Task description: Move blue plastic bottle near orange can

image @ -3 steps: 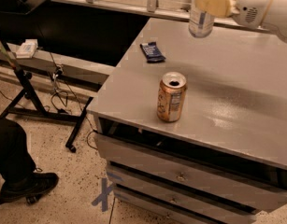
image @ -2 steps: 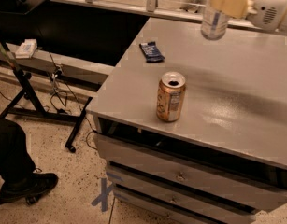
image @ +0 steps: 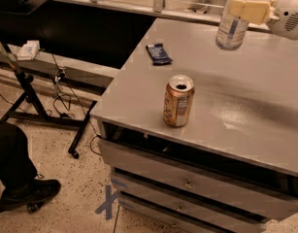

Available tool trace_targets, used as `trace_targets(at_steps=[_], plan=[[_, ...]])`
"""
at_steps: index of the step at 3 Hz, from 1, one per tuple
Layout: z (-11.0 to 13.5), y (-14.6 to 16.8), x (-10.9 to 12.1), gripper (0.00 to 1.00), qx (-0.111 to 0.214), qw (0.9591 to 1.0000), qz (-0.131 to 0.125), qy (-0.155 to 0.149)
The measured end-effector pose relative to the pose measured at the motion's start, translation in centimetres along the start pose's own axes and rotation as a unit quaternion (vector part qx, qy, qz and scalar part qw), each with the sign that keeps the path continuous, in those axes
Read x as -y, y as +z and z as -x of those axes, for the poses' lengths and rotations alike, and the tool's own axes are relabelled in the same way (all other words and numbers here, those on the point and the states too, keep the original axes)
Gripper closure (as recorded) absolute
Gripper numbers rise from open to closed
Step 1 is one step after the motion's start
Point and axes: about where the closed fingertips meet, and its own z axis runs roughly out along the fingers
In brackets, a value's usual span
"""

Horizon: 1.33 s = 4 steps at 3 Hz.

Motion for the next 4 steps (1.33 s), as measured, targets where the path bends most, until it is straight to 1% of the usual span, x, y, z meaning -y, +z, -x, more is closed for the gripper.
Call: trace_targets(at_steps=[1,2,3,4], plan=[[-0.2,0.3,-0.1,1.0,0.003,0.9999,0.007,0.007],[-1.1,-0.9,-1.3,1.0,-0.006,0.9993,0.034,0.014],[-2.0,-2.4,-3.9,1.0,-0.014,0.9953,0.094,0.022],[-3.1,-3.8,-6.9,1.0,-0.02,0.987,0.156,0.031]])
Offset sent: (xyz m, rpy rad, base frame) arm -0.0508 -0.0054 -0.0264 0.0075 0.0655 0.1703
